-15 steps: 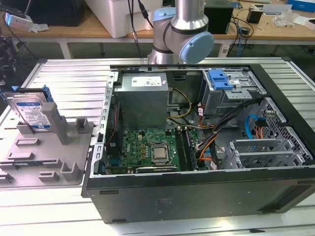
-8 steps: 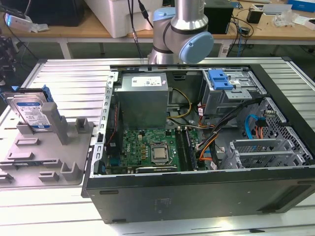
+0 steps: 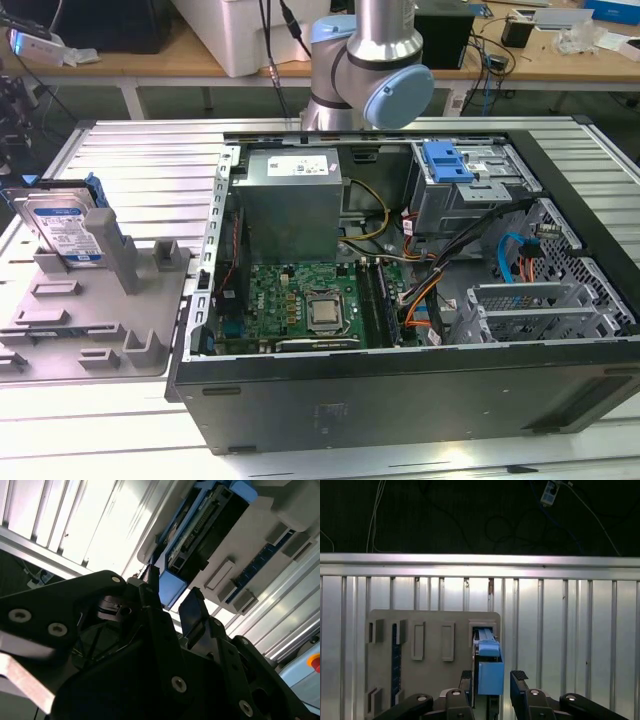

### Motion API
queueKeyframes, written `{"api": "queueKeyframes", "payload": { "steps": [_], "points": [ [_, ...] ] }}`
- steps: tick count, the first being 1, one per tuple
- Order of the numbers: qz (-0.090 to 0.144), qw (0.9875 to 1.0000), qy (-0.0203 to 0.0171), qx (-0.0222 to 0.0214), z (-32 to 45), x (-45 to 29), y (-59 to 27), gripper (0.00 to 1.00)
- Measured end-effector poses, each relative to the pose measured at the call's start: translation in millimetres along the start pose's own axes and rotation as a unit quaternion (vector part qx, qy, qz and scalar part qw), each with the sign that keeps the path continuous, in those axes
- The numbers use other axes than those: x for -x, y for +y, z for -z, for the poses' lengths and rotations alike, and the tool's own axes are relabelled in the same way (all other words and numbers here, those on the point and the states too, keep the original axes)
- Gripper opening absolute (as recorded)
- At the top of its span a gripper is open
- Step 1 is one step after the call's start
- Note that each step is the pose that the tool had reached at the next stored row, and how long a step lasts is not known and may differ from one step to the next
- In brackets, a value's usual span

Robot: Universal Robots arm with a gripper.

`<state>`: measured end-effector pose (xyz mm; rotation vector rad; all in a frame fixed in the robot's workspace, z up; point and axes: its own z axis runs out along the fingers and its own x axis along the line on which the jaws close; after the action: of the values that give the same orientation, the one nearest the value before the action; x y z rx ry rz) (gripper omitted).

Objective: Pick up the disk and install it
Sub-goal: 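Pick up the disk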

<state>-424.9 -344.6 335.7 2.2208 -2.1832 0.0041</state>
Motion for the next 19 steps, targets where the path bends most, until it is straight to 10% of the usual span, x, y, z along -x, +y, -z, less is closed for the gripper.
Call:
{"api": "queueKeyframes", "payload": {
  "steps": [19],
  "points": [
    [0.0,1.0,0.0,0.0001,-6.9,-5.0,-0.8,0.44]
  ]
}}
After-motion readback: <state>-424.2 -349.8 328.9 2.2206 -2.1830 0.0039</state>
